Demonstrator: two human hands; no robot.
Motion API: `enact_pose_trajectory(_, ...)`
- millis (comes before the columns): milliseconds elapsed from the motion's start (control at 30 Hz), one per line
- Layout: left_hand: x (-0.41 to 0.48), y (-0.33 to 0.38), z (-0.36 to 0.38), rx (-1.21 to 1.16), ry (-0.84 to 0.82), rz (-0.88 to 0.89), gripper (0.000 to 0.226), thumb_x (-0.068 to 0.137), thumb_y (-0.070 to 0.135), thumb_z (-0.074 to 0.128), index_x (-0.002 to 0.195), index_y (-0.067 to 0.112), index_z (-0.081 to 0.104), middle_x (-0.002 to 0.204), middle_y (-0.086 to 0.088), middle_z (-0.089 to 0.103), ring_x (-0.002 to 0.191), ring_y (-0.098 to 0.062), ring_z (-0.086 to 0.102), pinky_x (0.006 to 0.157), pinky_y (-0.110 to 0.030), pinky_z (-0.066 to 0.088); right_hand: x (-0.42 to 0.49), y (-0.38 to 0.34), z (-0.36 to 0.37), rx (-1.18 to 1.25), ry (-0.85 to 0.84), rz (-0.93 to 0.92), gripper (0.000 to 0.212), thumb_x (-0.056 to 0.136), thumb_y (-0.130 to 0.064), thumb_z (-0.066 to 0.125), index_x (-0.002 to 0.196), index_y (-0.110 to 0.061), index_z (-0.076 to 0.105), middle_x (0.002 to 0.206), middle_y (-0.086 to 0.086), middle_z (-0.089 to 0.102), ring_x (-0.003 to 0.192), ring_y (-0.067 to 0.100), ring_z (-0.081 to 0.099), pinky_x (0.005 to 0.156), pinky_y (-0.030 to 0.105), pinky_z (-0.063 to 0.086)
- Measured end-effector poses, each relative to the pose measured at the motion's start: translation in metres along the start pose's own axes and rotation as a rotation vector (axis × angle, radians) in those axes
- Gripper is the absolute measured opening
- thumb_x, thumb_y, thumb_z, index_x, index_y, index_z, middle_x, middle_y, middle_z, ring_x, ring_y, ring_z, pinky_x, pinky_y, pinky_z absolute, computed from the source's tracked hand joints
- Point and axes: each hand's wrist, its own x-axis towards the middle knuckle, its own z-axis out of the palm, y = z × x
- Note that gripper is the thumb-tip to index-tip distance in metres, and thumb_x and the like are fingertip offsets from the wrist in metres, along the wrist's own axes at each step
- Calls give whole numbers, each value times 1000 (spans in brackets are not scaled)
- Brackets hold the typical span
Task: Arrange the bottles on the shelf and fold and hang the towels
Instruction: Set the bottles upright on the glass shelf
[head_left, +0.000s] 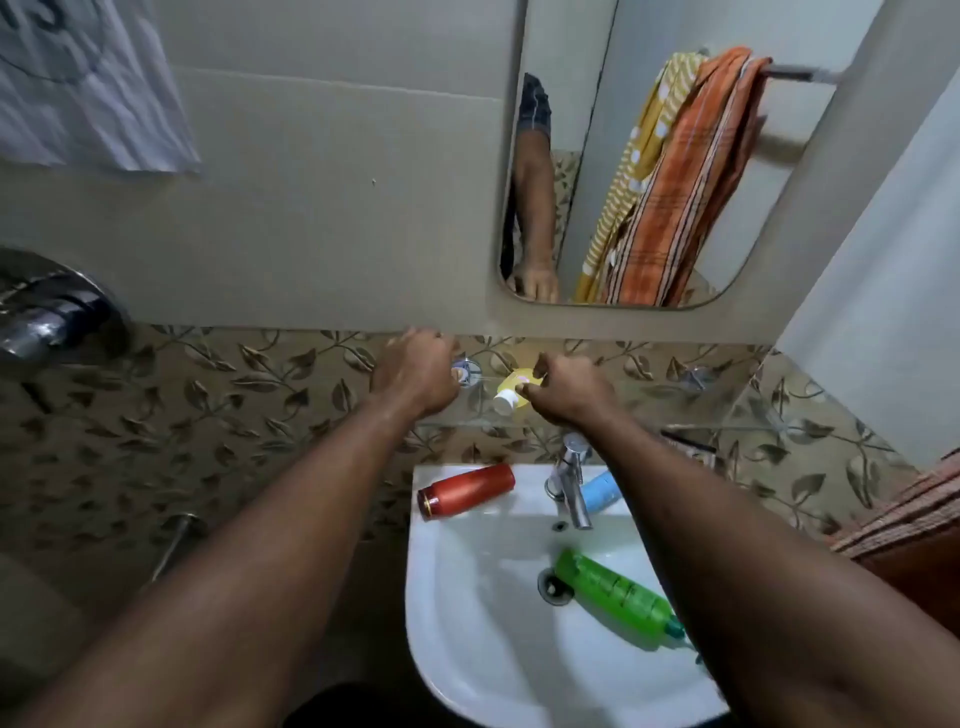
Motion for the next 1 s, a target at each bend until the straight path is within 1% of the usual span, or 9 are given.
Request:
enact_pose_trajectory(167, 16, -28, 28, -2, -125, -104, 63, 94, 63, 58, 138, 18, 63, 139, -13, 60, 129, -37, 52, 106, -45, 44, 10, -5, 12, 77, 27, 166, 59, 93, -64, 64, 105, -6, 68, 97, 15, 67, 95, 35, 64, 71, 34, 46)
enact_pose_trajectory(267, 23, -32, 38, -53, -207, -116, 56, 93, 59, 63, 124, 13, 71, 126, -16, 68, 119, -39, 61, 92, -41, 50, 19, -10, 20, 170, 26, 261, 67, 86, -73, 66, 72, -8, 59, 75, 9, 60, 77, 30, 60, 55, 30, 36)
enact_pose_trajectory(333, 29, -34, 44, -105, -246, -134, 53, 90, 55, 68, 118, 10, 72, 118, -17, 70, 110, -38, 64, 82, -38, 49, 24, -12, 25, 240, 12, 303, 65, 82, -71, 73, 66, -9, 56, 70, 7, 57, 69, 23, 56, 52, 30, 33)
enact_pose_trajectory(467, 33, -32, 49, -150, -227, -153, 55, 79, 53, 82, 117, 14, 72, 110, -11, 71, 94, -31, 65, 75, -35, 52, 35, -17, 34, 301, -32, 322, 64, 74, -66, 82, 93, -7, 69, 97, 14, 70, 93, 32, 67, 67, 32, 46)
enact_pose_trajectory(633, 32, -34, 58, -247, -224, -200, 53, 80, 47, 85, 119, 15, 68, 112, -6, 72, 95, -30, 66, 76, -35, 49, 39, -22, 39, 297, -71, 320, 57, 75, -58, 83, 101, -9, 71, 100, 11, 72, 95, 33, 70, 69, 32, 48)
enact_pose_trajectory(700, 27, -34, 59, -409, -127, -261, 52, 84, 39, 83, 123, 13, 62, 109, -1, 65, 95, -28, 60, 77, -34, 45, 39, -24, 41, 302, -79, 308, 54, 73, -56, 83, 96, -9, 73, 95, 10, 76, 90, 31, 73, 68, 31, 51)
enact_pose_trajectory(800, 21, -30, 59, -666, 27, -361, 54, 89, 26, 79, 132, 10, 51, 112, -5, 56, 97, -28, 57, 78, -35, 46, 37, -27, 41, 334, -75, 281, 44, 69, -51, 80, 87, -11, 73, 83, 9, 75, 80, 31, 74, 70, 34, 59)
enact_pose_trajectory(900, 15, -25, 61, -916, 111, -405, 47, 90, 14, 77, 130, 15, 53, 110, -4, 62, 96, -27, 62, 83, -40, 55, 35, -30, 40, 453, -45, 222, 44, 71, -45, 79, 102, -16, 69, 92, 7, 73, 85, 30, 71, 72, 35, 57)
enact_pose_trajectory(1000, 11, -25, 61, -1043, 169, -452, 45, 86, 5, 79, 121, 23, 56, 100, 7, 73, 99, -24, 72, 86, -42, 60, 33, -32, 41, 601, -27, 121, 51, 75, -37, 85, 118, -19, 63, 106, 3, 70, 96, 26, 67, 76, 36, 54)
